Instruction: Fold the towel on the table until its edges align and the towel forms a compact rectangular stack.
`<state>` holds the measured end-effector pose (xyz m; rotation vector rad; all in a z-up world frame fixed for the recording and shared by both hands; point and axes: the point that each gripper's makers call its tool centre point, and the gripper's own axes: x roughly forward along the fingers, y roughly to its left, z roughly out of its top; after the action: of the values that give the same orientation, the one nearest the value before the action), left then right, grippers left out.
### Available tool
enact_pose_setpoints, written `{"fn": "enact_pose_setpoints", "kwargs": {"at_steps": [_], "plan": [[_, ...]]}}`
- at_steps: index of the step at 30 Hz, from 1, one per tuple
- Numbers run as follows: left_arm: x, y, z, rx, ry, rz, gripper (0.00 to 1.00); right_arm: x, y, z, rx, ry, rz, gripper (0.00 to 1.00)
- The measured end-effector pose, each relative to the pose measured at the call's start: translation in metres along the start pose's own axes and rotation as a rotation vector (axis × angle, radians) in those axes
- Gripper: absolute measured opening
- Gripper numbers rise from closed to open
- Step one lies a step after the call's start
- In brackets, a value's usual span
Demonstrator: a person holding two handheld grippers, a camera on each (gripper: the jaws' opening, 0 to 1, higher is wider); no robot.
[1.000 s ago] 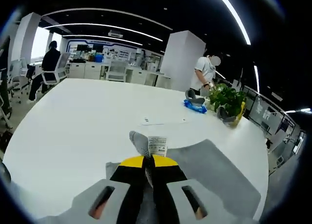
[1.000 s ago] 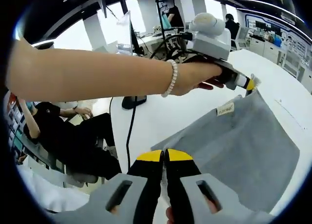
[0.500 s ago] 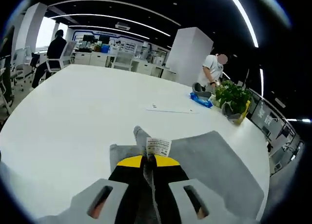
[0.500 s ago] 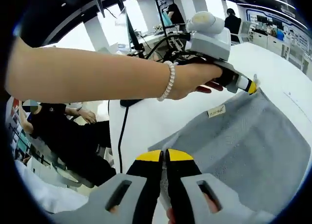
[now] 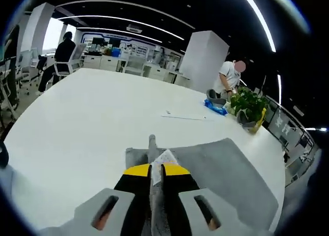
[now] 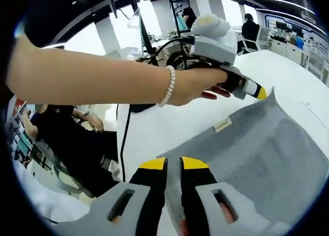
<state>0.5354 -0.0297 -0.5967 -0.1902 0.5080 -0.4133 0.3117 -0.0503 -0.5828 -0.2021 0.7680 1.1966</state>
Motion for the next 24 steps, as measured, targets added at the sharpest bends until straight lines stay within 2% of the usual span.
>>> {"fn": "enact_pose_setpoints", "kwargs": {"at_steps": [5,9,17,24], "plan": [[-0.021,-0.005,0.001,-0.007,-0.051,0.020,0.14,-0.018,-0.019,0.003,0.000,-0.026,-0.041,0.10],[-0.040,-0.016,-0.011,-0.012,-0.059,0.021,0.16,-0.039,-0.048,-0.001,-0.029,-0.021,-0.112,0.09],[-0.084,-0.045,-0.052,-0.018,-0.049,0.033,0.18,-0.076,-0.114,-0.015,-0.053,0.014,-0.225,0.10],[-0.117,-0.068,-0.084,-0.006,-0.017,0.064,0.20,-0.103,-0.181,-0.036,0.027,0.055,-0.318,0.07]]}}
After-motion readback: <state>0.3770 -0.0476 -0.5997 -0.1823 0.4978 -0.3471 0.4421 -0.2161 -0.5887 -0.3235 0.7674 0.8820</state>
